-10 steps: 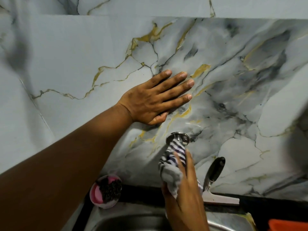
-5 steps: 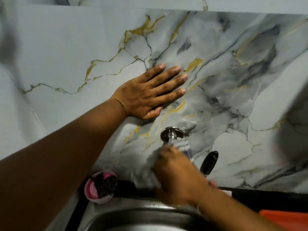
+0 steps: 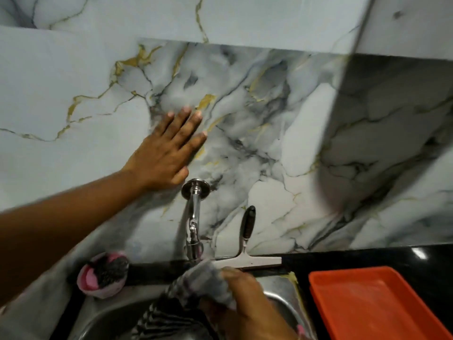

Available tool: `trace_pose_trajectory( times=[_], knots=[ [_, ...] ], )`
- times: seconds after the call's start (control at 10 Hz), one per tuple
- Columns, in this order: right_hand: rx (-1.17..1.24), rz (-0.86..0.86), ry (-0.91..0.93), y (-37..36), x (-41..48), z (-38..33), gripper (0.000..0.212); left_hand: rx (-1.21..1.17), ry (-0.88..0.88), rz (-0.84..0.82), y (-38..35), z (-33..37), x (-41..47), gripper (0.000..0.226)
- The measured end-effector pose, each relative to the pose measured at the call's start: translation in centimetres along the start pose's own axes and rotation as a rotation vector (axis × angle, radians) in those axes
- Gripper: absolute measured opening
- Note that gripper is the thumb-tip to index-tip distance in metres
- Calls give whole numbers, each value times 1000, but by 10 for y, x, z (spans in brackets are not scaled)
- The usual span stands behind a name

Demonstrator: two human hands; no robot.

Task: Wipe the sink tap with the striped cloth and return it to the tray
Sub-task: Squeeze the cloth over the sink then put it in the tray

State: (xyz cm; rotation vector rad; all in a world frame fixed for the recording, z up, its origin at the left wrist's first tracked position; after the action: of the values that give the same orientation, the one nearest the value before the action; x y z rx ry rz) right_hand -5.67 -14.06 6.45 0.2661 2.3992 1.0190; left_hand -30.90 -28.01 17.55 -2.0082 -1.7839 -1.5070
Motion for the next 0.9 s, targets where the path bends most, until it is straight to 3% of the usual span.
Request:
trace_pose_trajectory(
  times=[0.1,0.2,0.3,0.4,0.5,0.6,0.8,0.9],
  knots=[
    [721,-64,654,53,-24,-6,15,-758,652,-287,18,80,-7,47],
    [1003,-25,225,91,-5,85,41,-1709,1408,-611,33,171,-24,47],
    [1099,4,52,122,0,130,33,-2069,1661,-946,40,265,-33,84],
    [1045,127,-193,136,21,212,40,-1977,1663,-1063,36,341,-31,57],
    [873,145,-267,147,38,273,34,-1799,1612,-1075,21,406,-17,35],
    [758,206,-309,161,67,326,26,-1635,1708,-1000,-5,468,2,17],
    [588,248,-426,160,138,403,27,-1328,1791,-987,-62,535,15,26],
    [408,412,-436,140,160,430,30,-1179,1713,-1013,-80,549,13,41]
  ],
)
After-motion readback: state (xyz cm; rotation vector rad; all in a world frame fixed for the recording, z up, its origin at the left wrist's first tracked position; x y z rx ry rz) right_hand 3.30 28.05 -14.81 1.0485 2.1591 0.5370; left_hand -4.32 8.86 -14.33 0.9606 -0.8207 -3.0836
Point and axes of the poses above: each hand's wrist, its own x-axis towards the middle knuckle, its own y-axis out of the back of the hand, z = x × y, the point moved 3 cm from there along x, towards the middle knuckle, and after that the axes turned 15 degrees about z, right-handed, at the moved point
